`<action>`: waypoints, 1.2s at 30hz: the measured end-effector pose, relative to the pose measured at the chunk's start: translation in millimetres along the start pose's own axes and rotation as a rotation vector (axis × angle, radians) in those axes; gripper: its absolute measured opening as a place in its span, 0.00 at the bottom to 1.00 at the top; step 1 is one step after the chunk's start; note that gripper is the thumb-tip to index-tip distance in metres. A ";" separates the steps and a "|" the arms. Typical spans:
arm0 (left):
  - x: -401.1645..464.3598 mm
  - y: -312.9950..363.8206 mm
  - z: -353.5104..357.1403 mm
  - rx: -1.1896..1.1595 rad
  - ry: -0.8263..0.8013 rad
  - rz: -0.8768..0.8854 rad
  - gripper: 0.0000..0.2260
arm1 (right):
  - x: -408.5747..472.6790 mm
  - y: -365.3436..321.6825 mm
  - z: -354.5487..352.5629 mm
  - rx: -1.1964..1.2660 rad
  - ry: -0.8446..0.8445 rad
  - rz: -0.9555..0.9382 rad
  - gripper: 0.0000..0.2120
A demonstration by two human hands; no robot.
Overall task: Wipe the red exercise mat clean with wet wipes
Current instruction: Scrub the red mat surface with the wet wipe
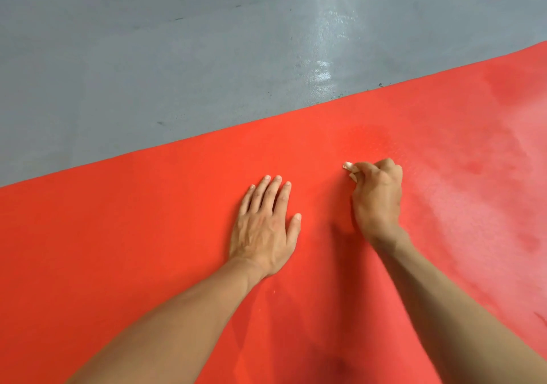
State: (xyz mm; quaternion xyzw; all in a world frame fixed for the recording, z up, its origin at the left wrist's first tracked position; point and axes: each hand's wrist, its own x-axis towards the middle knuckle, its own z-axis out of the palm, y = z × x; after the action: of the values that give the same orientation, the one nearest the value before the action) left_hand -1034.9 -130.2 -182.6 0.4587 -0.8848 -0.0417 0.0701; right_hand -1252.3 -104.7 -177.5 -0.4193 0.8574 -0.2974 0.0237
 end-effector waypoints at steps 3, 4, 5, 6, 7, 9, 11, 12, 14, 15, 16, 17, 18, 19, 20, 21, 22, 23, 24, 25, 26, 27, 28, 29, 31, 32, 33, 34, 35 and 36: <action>-3.5 4.9 -2.7 0.002 0.007 -0.122 0.36 | -16.6 -36.3 10.8 0.088 -0.028 0.110 0.09; -4.5 5.9 -3.2 0.009 0.009 -0.167 0.38 | -27.4 -48.7 11.6 0.163 -0.074 0.025 0.08; -6.0 6.0 -3.0 0.018 0.006 -0.194 0.38 | -40.3 -58.5 10.8 0.220 -0.148 -0.113 0.08; -7.3 5.3 -2.8 0.027 -0.002 -0.203 0.38 | -49.8 -64.2 8.3 0.244 -0.233 -0.257 0.08; -7.7 4.5 -2.7 0.037 -0.006 -0.198 0.38 | -50.8 -64.4 4.1 0.243 -0.316 -0.373 0.08; -7.6 3.7 -2.5 0.056 0.000 -0.188 0.37 | -30.1 -50.2 -5.5 0.184 -0.371 -0.504 0.07; -6.3 2.6 -3.2 0.062 0.006 -0.188 0.36 | 1.6 -24.6 -11.6 0.080 -0.201 -0.414 0.08; -5.0 2.6 -3.7 0.062 0.009 -0.189 0.35 | 13.1 -14.6 -14.5 0.066 -0.112 -0.275 0.07; -4.5 2.6 -3.0 0.057 0.008 -0.192 0.34 | 8.4 -22.3 -8.2 0.081 -0.053 -0.046 0.06; -5.5 2.8 -0.8 0.050 0.012 -0.194 0.34 | -5.1 -38.1 0.7 0.134 -0.075 -0.038 0.06; -6.0 3.1 1.5 0.041 0.023 -0.193 0.33 | -21.5 -55.9 10.4 0.205 -0.136 -0.088 0.06; -4.9 2.0 1.7 0.030 0.032 -0.189 0.33 | -37.0 -71.4 16.6 0.254 -0.209 -0.201 0.07; -3.0 -1.2 -0.1 0.026 0.030 -0.179 0.32 | -48.6 -81.0 17.8 0.275 -0.295 -0.325 0.08; -0.2 -7.0 -4.5 0.041 0.013 -0.158 0.32 | -50.7 -81.7 17.1 0.265 -0.363 -0.416 0.09; 3.8 -14.8 -10.0 0.073 -0.017 -0.117 0.32 | -44.8 -76.3 13.1 0.250 -0.399 -0.472 0.09; 6.6 -23.7 -14.0 0.108 -0.046 -0.063 0.33 | -35.5 -64.7 8.2 0.232 -0.389 -0.494 0.10; 8.7 -33.1 -16.8 0.129 -0.064 -0.005 0.33 | -24.7 -52.5 2.8 0.199 -0.328 -0.463 0.09; 8.7 -41.6 -18.8 0.129 -0.066 0.032 0.32 | -14.9 -40.4 -1.9 0.165 -0.232 -0.383 0.08; 6.3 -47.1 -19.4 0.109 -0.051 0.036 0.31 | -8.6 -30.5 -5.2 0.140 -0.138 -0.240 0.06; 2.7 -49.9 -17.9 0.083 -0.022 0.020 0.30 | -7.1 -27.9 -5.7 0.118 -0.078 -0.077 0.06; 0.6 -50.4 -14.1 0.055 0.015 0.000 0.29 | -9.4 -33.9 0.1 0.102 -0.031 0.043 0.06; 2.3 -49.9 -9.9 0.027 0.038 -0.011 0.28 | -14.3 -45.9 9.9 0.115 -0.007 0.096 0.06; 2.7 -49.1 -6.7 0.015 0.050 -0.008 0.28 | -23.9 -63.0 20.1 0.141 -0.035 0.083 0.06; 1.0 -48.7 -6.7 0.003 0.056 -0.015 0.28 | -35.2 -83.1 29.8 0.182 -0.091 -0.009 0.06; 1.7 -49.3 -7.1 -0.034 0.079 -0.038 0.29 | -55.0 -108.7 41.3 0.249 -0.283 -0.234 0.06; 2.6 -50.1 -7.9 -0.045 0.075 -0.044 0.29 | -54.6 -110.2 40.4 0.274 -0.350 -0.318 0.07; 1.8 -50.7 -8.3 -0.038 0.062 -0.048 0.29 | -46.2 -103.0 38.2 0.268 -0.349 -0.395 0.10; -0.3 -50.9 -8.2 -0.023 0.047 -0.050 0.29 | -34.6 -90.4 33.4 0.241 -0.326 -0.424 0.15; -0.5 -50.8 -8.0 -0.010 0.039 -0.046 0.29 | -19.4 -74.4 29.1 0.208 -0.249 -0.410 0.16; 1.2 -51.2 -8.1 -0.007 0.039 -0.040 0.29 | -2.1 -56.4 24.8 0.151 -0.138 -0.359 0.14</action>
State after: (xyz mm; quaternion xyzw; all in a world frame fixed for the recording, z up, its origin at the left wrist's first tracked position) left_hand -993.0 -160.7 -181.6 0.4770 -0.8737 -0.0373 0.0879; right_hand -1204.0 -141.9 -168.5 -0.5820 0.7405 -0.3307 0.0602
